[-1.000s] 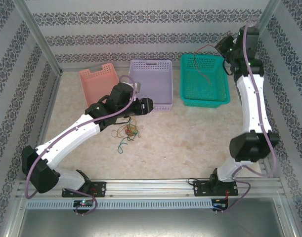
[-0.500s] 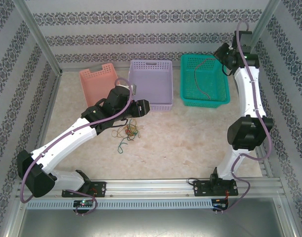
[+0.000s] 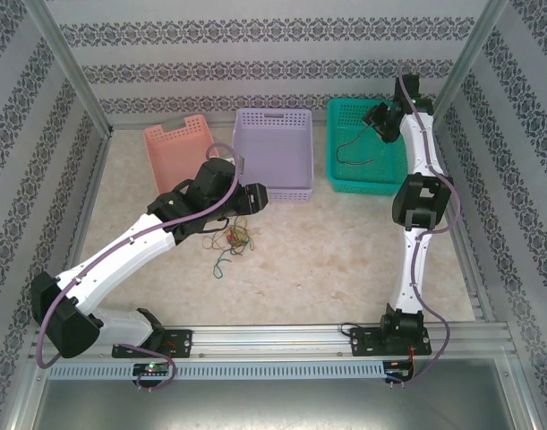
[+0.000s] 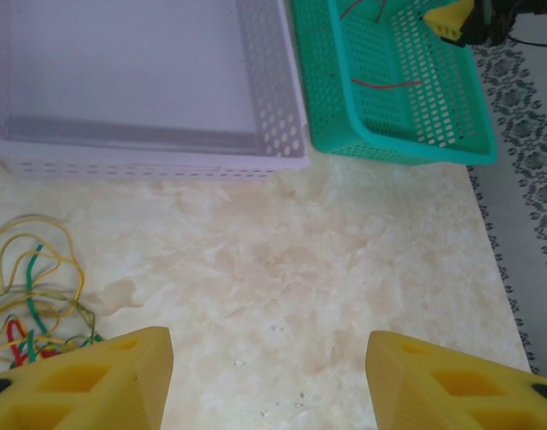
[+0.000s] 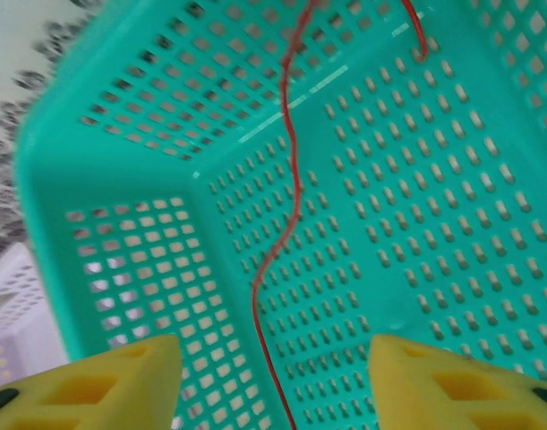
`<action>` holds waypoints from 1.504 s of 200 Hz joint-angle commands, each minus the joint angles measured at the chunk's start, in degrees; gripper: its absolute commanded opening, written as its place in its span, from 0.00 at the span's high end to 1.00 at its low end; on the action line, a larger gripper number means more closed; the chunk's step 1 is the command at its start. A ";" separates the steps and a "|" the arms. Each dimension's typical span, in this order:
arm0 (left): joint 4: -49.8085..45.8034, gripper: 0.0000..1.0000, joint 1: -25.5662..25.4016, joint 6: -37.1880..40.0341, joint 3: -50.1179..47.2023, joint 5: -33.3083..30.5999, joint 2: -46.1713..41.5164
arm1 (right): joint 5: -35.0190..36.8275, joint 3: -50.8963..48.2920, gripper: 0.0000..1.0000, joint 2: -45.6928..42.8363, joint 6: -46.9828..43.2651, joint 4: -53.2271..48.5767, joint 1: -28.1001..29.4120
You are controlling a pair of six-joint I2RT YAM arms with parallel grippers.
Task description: Untangle the cables
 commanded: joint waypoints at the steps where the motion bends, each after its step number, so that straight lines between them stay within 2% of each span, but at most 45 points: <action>1: -4.23 0.40 -0.37 -2.68 0.91 -2.54 -1.06 | -0.13 3.17 0.39 -6.63 -0.61 -3.20 -0.69; 35: -10.88 0.39 2.32 -9.54 -1.45 -4.03 -0.68 | 1.54 -8.64 0.40 -19.45 -1.63 -0.73 -0.23; 80: -15.87 0.38 9.75 -15.58 -9.28 1.28 -2.59 | 3.52 -39.77 0.45 -43.27 1.13 11.18 4.32; 97: -15.28 0.37 11.63 -17.39 -12.36 3.42 -2.95 | 3.25 -52.13 0.46 -51.16 3.05 15.32 8.69; 122: -11.36 0.39 12.22 -17.37 -14.94 6.63 -0.93 | 4.21 -67.95 0.51 -60.52 3.79 17.36 19.42; 145: -7.51 0.43 12.06 -14.86 -15.59 9.07 3.85 | -0.39 -82.68 0.55 -66.32 8.82 22.75 28.54; 162: -7.92 0.49 11.96 -12.48 -14.41 8.83 8.22 | -2.91 -89.75 0.57 -67.91 12.52 26.99 34.92; 195: -2.35 0.55 11.93 -10.38 -14.22 9.12 12.15 | -6.86 -92.77 0.56 -63.65 16.59 32.80 43.26; 233: -1.79 0.58 10.59 -9.81 -12.93 7.27 15.95 | -9.41 -89.78 0.55 -56.03 18.76 36.32 45.56; 270: -2.27 0.64 10.30 -11.13 -14.12 4.44 10.26 | -12.36 -85.47 0.59 -49.48 21.82 40.01 45.88; 301: -5.93 0.68 10.95 -13.36 -14.63 1.12 4.68 | -11.48 -76.81 0.70 -44.34 16.12 34.48 48.26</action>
